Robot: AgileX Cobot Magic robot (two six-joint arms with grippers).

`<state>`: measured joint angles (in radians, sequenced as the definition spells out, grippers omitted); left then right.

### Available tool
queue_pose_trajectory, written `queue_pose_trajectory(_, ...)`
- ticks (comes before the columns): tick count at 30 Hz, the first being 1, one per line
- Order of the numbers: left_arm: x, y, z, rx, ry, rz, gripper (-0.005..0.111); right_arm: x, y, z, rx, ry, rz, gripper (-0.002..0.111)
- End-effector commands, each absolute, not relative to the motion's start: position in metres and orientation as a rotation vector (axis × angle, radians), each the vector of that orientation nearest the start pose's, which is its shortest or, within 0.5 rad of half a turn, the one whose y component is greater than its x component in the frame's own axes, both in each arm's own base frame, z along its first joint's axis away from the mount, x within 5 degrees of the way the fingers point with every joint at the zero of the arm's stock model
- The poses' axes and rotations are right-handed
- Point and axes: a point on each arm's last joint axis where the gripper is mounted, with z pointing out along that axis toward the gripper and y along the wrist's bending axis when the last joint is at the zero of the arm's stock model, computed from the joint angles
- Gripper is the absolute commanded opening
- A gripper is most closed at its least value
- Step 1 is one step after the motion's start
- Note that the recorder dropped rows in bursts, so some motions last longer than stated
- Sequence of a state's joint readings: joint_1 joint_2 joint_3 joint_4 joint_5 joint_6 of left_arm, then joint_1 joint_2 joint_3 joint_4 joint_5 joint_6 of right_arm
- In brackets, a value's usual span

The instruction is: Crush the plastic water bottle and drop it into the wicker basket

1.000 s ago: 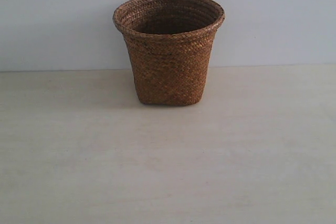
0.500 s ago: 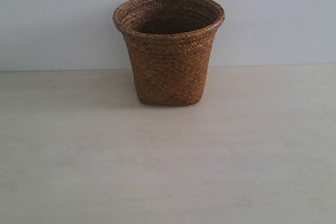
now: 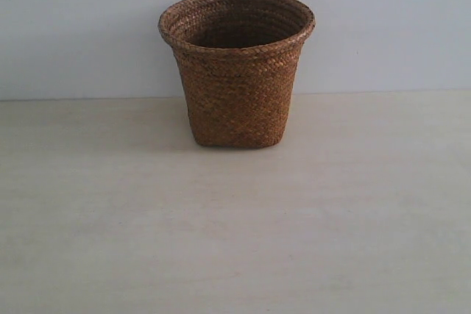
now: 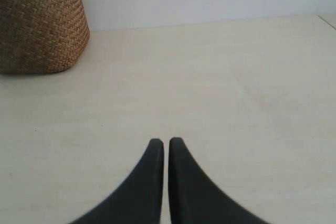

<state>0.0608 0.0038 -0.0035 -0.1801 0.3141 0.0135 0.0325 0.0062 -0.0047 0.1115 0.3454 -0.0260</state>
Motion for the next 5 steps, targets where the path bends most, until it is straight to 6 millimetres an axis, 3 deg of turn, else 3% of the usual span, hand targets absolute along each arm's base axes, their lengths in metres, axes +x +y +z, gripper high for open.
queue_pose_trajectory(1, 0.0544, -0.0015, 0.1859, -0.157, 1.78, -0.114, 0.004, 0.0536, 0.0045, 0.1832, 0.013, 1.817, 0.097, 0.0)
queue_pose_trajectory(5, 0.0544, -0.0015, 0.1859, -0.157, 1.78, -0.114, 0.004, 0.0536, 0.0045, 0.1832, 0.013, 1.817, 0.097, 0.0)
